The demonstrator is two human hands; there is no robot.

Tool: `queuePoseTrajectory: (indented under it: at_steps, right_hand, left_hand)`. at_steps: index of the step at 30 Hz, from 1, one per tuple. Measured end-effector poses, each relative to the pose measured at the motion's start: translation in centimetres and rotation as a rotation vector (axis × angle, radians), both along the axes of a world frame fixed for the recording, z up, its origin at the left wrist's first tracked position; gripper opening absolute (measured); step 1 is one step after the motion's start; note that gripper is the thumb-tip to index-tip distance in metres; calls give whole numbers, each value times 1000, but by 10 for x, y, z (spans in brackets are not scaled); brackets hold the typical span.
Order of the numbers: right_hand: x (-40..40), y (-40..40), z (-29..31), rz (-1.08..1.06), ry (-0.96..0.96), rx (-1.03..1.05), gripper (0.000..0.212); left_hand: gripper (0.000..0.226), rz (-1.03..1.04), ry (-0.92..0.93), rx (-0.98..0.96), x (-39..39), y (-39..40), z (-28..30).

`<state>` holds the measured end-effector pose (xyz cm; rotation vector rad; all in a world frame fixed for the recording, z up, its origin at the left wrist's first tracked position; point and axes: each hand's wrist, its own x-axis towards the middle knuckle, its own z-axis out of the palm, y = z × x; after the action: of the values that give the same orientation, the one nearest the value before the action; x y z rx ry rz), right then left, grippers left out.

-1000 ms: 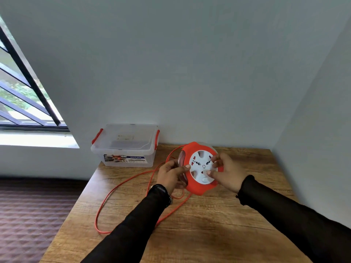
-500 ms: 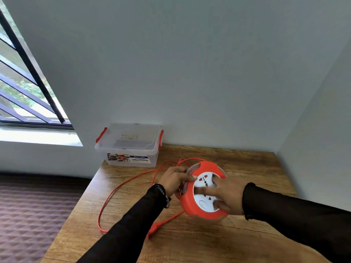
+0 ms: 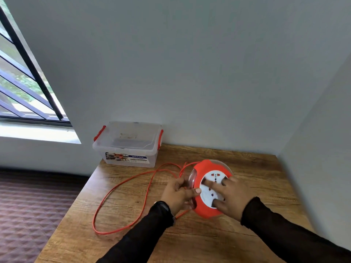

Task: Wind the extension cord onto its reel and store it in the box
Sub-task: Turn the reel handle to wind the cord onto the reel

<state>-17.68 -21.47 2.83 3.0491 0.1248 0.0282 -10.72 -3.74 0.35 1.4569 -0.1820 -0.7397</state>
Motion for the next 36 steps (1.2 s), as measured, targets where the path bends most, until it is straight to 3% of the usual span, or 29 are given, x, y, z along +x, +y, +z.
queuePoseTrajectory:
  at_steps: [6, 12, 17, 21, 26, 28, 32, 36]
  right_hand:
    - [0, 18, -5, -317, -87, 477, 63]
    - [-4, 30, -20, -550, -90, 786, 65]
    - [3, 37, -21, -794, -193, 1344, 67]
    - [6, 39, -14, -865, -150, 1512, 70]
    - [3, 36, -5, -995, 88, 1760, 84]
    - [5, 34, -7, -1063, 138, 1904, 76]
    - [3, 37, -3, -1093, 152, 2196, 20]
    - [-1, 32, 11, -1003, 230, 2105, 10]
  left_hand:
    - [37, 198, -8, -151, -16, -11, -12]
    - [36, 269, -105, -106, -21, -14, -22]
    - [40, 277, -146, -63, -29, -20, -22]
    - [46, 297, -181, -76, -30, -23, -23]
    - [45, 315, -151, -77, -29, -22, -31]
    - [33, 319, -194, -53, -27, -21, -33]
    - [28, 257, -265, -34, -21, -21, -30]
    - [29, 233, -54, -112, -13, -16, -25]
